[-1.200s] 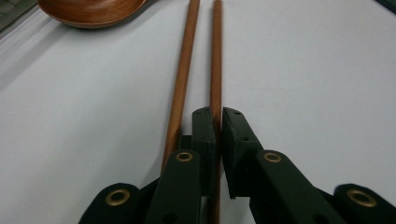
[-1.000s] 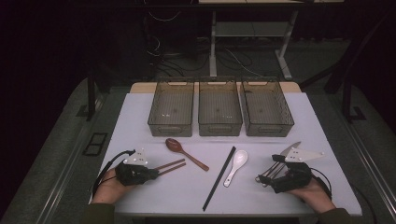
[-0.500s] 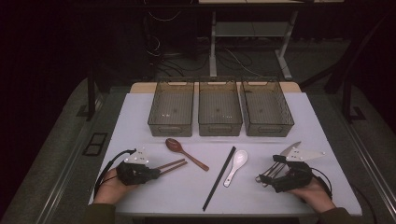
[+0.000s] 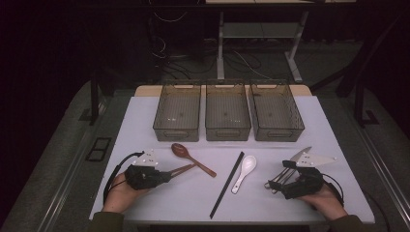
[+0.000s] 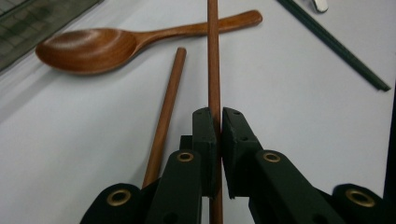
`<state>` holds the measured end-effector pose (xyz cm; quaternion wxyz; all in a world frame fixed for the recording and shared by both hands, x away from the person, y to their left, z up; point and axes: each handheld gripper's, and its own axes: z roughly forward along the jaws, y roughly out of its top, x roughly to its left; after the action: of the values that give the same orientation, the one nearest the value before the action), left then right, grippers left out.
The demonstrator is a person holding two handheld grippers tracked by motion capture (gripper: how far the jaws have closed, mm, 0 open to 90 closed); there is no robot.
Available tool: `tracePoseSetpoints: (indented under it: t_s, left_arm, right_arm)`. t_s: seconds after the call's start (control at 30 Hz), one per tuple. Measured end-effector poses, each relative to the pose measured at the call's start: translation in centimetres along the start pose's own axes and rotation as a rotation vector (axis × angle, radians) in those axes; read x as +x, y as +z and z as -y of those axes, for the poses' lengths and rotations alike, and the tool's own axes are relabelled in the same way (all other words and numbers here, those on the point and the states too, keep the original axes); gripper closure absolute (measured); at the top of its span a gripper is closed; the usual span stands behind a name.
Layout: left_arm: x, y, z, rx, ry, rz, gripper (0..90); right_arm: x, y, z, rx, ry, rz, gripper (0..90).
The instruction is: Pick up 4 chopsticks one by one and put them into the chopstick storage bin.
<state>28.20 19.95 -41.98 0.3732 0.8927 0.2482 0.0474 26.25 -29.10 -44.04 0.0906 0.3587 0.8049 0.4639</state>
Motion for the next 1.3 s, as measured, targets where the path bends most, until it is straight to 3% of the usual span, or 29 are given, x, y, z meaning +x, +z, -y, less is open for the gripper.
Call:
tracePoseSetpoints:
  t_s: [0.57, 1.3]
  left_arm:
    - [-0.9, 0.3, -2.5, -0.067, -0.031, -0.005, 83.3]
    - [0.2, -0.3, -5.0, -0.154, -0.100, -0.091, 83.3]
  right_arm:
    - [0.0, 0.1, 0.0, 0.000, -0.006, 0.001, 0.7]
    - [0.0, 0.2, 0.0, 0.004, 0.000, 0.001, 0.7]
